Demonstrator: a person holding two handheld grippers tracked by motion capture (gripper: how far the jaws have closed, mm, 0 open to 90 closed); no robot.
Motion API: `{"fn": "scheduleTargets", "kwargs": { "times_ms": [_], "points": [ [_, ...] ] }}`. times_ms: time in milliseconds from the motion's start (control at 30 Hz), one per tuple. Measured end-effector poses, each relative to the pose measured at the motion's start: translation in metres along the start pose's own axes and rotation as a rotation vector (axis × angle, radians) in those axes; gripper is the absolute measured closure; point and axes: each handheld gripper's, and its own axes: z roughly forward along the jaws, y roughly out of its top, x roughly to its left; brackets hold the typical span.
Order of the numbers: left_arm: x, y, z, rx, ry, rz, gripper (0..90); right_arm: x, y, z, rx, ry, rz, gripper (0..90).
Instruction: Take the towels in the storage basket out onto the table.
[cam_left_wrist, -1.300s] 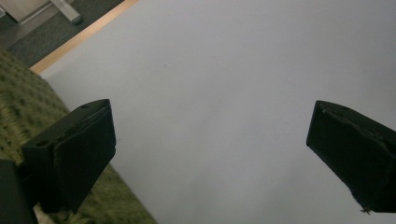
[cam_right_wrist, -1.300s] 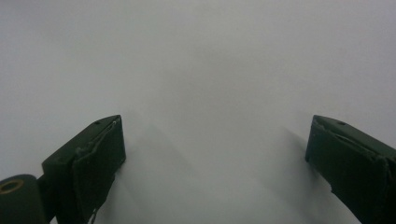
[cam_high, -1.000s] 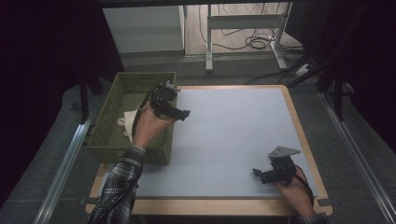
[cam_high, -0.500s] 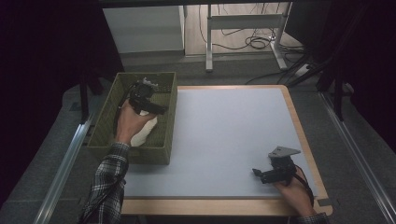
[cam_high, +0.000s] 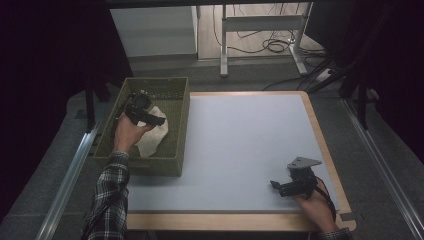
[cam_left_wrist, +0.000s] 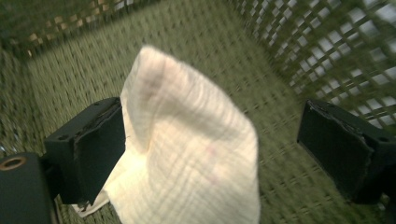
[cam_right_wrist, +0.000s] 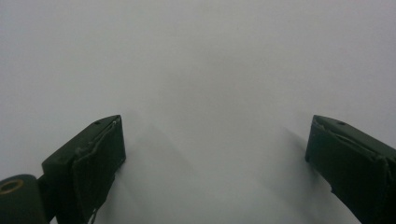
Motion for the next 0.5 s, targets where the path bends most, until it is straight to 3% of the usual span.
{"fn": "scheduleTargets", "kwargs": {
  "times_ms": [100, 133, 167, 200, 300, 333, 500],
  "points": [
    [0.003, -0.002, 0.008, 0.034, 0.004, -0.003, 8.2, 0.000, 0.000, 0.000, 0.000, 0.000, 0.000, 4.9],
    [0.006, -0.003, 0.017, 0.075, 0.004, -0.008, 7.8, 0.000, 0.000, 0.000, 0.000, 0.000, 0.000, 4.9],
    [0.006, -0.003, 0.017, 0.075, 0.004, -0.008, 7.6, 0.000, 0.000, 0.000, 0.000, 0.000, 0.000, 4.9],
    [0.008, -0.004, 0.025, 0.118, 0.000, -0.013, 7.3, 0.000, 0.000, 0.000, 0.000, 0.000, 0.001, 4.9],
    [0.009, -0.005, 0.033, 0.150, -0.003, -0.022, 6.3, 0.000, 0.000, 0.000, -0.001, 0.000, 0.001, 4.9],
    [0.010, -0.006, 0.039, 0.183, -0.007, -0.027, 6.3, 0.000, 0.000, 0.000, -0.001, 0.000, 0.001, 4.9],
    [0.014, -0.007, 0.051, 0.237, -0.007, -0.051, 5.4, 0.000, 0.000, 0.000, -0.001, 0.000, 0.001, 4.9]
  ]
}}
